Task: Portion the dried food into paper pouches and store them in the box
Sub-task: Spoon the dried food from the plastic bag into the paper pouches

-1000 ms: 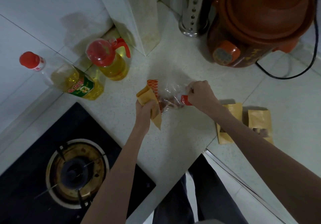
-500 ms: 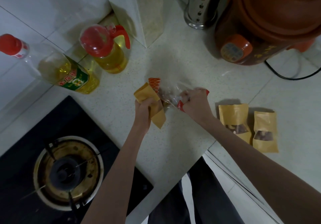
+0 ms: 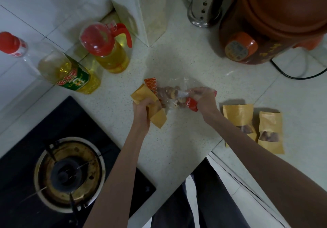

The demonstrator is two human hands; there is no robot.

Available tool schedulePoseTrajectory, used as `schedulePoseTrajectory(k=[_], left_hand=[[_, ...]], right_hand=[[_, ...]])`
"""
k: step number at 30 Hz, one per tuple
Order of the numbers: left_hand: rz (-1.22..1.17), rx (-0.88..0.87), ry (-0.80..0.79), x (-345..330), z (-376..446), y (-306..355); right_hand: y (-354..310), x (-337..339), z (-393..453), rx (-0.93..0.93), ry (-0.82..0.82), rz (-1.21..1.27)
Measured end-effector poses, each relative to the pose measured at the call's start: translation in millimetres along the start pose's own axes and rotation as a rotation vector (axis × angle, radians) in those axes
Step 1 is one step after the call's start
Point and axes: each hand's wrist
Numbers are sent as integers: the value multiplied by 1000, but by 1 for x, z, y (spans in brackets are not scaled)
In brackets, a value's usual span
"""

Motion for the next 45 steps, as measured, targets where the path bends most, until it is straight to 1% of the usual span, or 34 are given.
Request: schedulePoseTrajectory(k=[3, 5, 9, 12, 15, 20, 25, 29, 32, 34, 39, 41, 45], left_hand=[[32, 13, 61, 3, 0, -1], [17, 21, 61, 2, -1, -1], [16, 29, 72, 2, 0, 2], [35, 25, 61, 0, 0, 5], [35, 34, 74, -3, -1, 7], [43, 8, 96, -9, -3, 7], [53, 7, 194, -16, -1, 8], [119, -40, 267, -29, -5, 13], [286, -142, 353, -44, -19, 20], [406, -253, 355, -56, -34, 24], [739, -698, 166, -93, -83, 32], [826, -775, 109, -105, -98, 37], [907, -841, 53, -116, -113, 42]], right_hand=[[-1, 3, -2, 23, -21, -12], [3, 7, -1, 17, -22, 3], [7, 21, 3, -17, 57, 21], [6, 39, 4, -50, 97, 107], [6, 60, 0, 3, 106, 111], [7, 91, -2, 2, 153, 95], [6, 123, -5, -12, 191, 74], [0, 149, -13, -27, 210, 68], [-12, 166, -22, -12, 216, 54], [-25, 175, -31, 19, 203, 19], [-71, 186, -68, 163, 104, -64], [-89, 188, -82, 196, 46, -71], [-120, 189, -105, 273, -76, -117]])
Point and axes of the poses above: each hand's wrist, its own z-axis towards the middle knuckle, its own x-axis out of the back of the hand, y = z × x, and after that the axes turned 2 degrees about y, right-handed
